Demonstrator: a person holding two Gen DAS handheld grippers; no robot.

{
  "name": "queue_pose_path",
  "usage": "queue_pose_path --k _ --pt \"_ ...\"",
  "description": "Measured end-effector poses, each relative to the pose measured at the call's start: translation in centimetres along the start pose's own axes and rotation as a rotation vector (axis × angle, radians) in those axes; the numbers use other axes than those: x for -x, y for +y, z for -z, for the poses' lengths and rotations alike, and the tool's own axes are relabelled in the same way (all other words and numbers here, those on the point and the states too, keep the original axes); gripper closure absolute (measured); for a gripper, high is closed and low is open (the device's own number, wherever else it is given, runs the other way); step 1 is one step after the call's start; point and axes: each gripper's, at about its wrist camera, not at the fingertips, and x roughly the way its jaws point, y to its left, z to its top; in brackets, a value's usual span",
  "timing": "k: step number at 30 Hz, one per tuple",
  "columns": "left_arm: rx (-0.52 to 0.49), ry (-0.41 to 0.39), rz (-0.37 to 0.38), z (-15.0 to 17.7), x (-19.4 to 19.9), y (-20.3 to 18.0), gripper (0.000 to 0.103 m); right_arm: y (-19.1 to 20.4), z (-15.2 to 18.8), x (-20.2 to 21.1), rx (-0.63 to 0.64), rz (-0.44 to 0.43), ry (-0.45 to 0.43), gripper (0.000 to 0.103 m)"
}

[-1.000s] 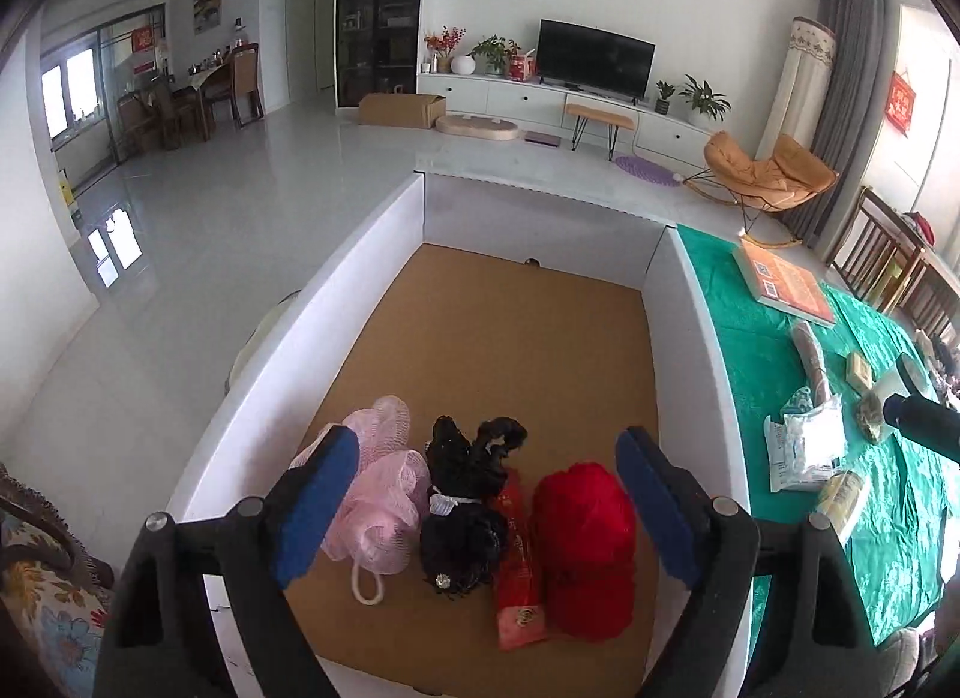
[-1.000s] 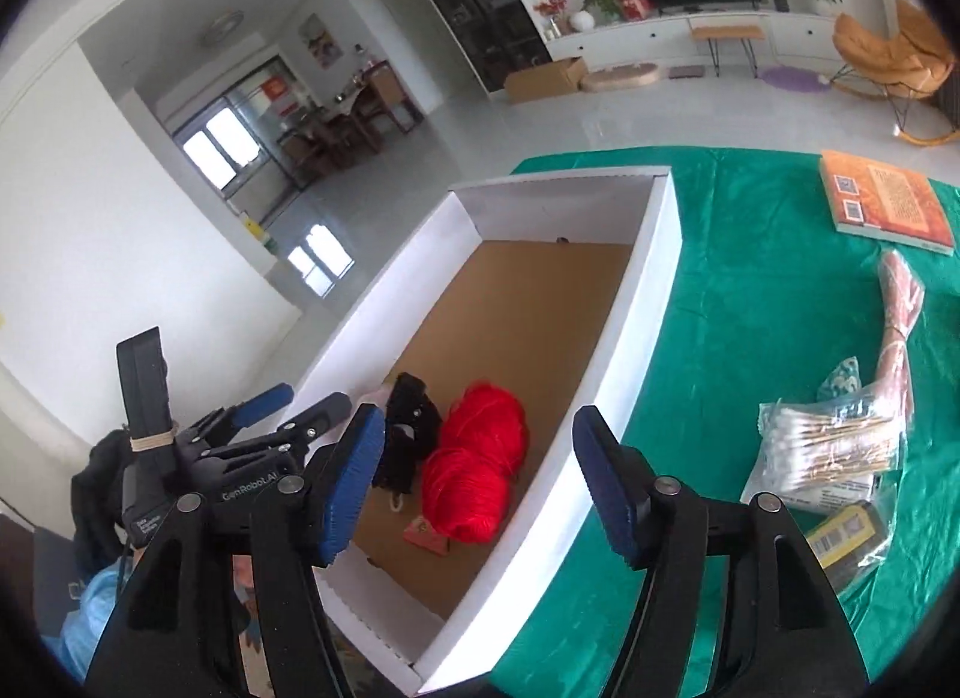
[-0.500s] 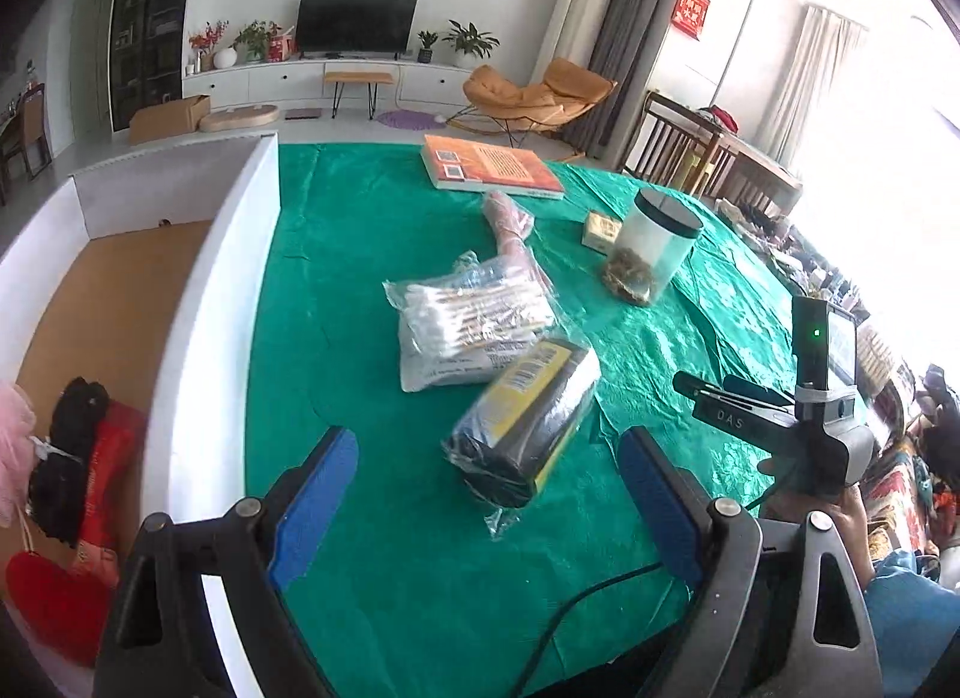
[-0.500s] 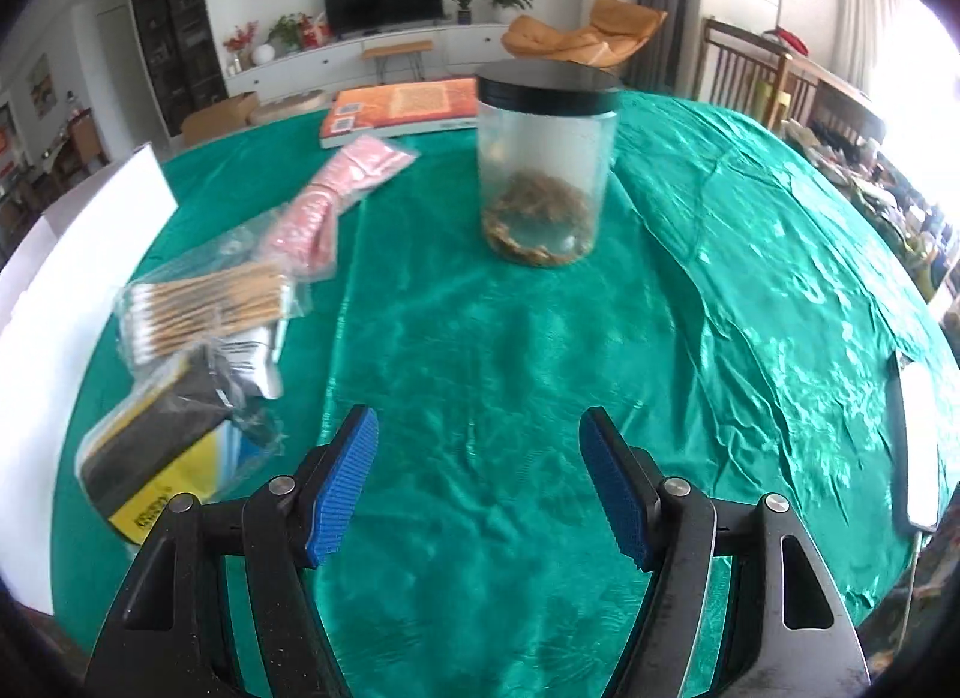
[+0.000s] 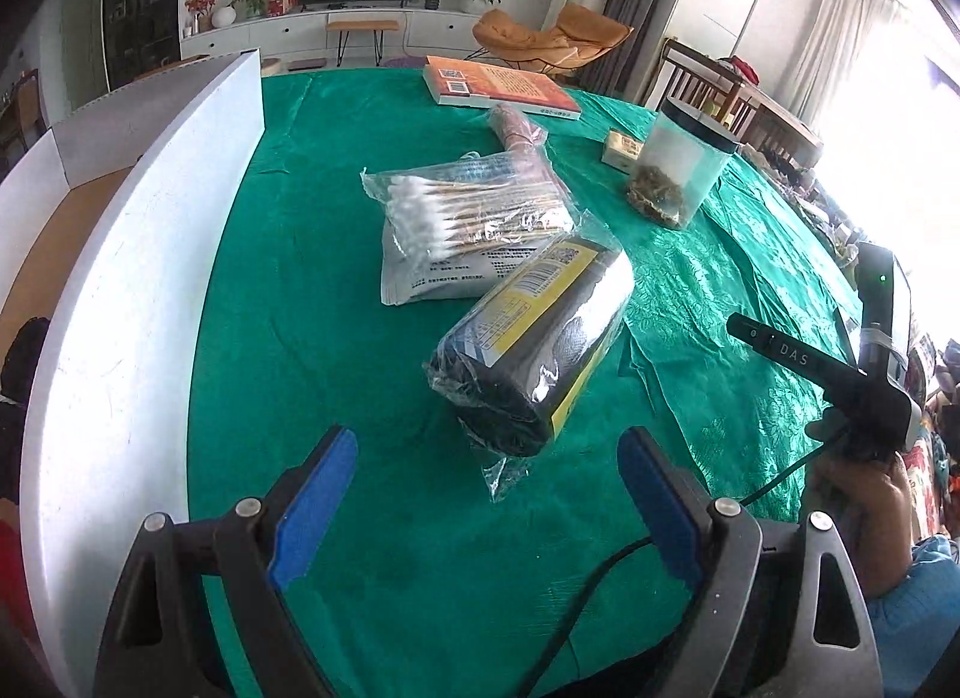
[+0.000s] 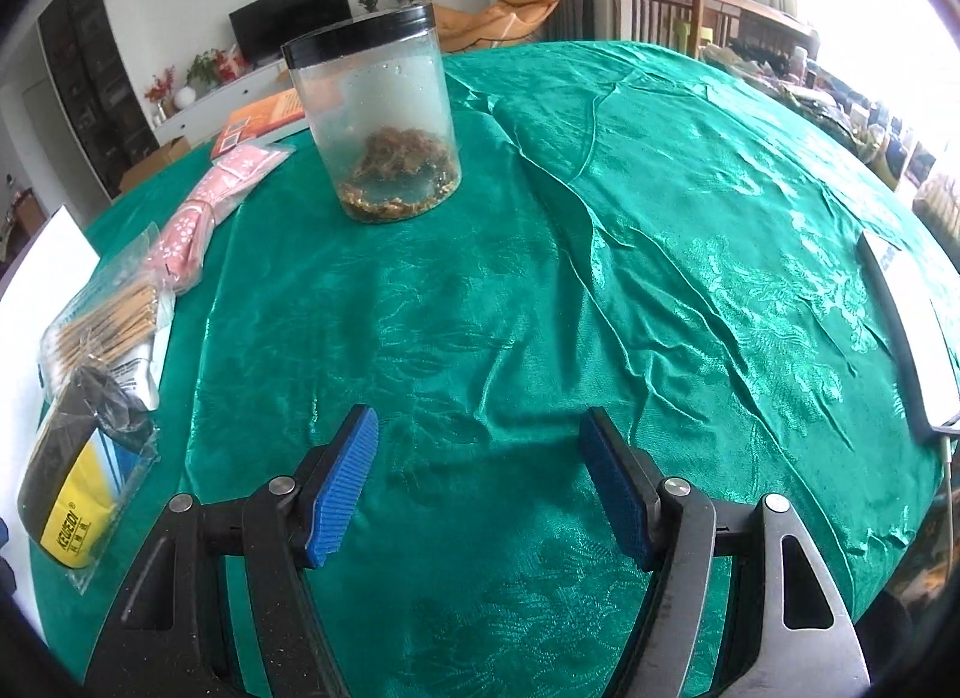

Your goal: Organize soft objects

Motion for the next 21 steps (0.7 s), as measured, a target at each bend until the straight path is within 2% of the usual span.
queue_pose_path --k 5,12,16,18,20,21 --pt "-0.012 0.016 0.014 -0.1 -0.8 -0.4 0.015 -0.3 0.2 0.1 -0.015 0.009 -0.01 0.03" --pt "-0.007 0.078 0.099 -1.5 -3.5 -1.6 0.015 -0.6 0.2 0.2 -0.03 0.02 -0.018 0.03" --pt "-0.006 0.099 0.086 -2.0 -5.6 -2.7 0.012 -1.3 0.3 0.5 -0.067 0.012 -0.029 0.03" --pt "0.012 0.083 0.088 -2.3 -6.5 -3.2 0.008 -1.6 0.3 0.7 -0.086 0.009 -0.039 0.03" --pt "0.04 0.063 0.148 -3.2 -7.4 -4.0 0.008 -1.9 0.3 1.1 -0.104 0.009 -0.055 0.03" --pt "0.052 0.065 0.22 -3.8 -7.9 -4.6 0.008 -2.1 0.3 1.4 -0.115 0.009 -0.067 0.03"
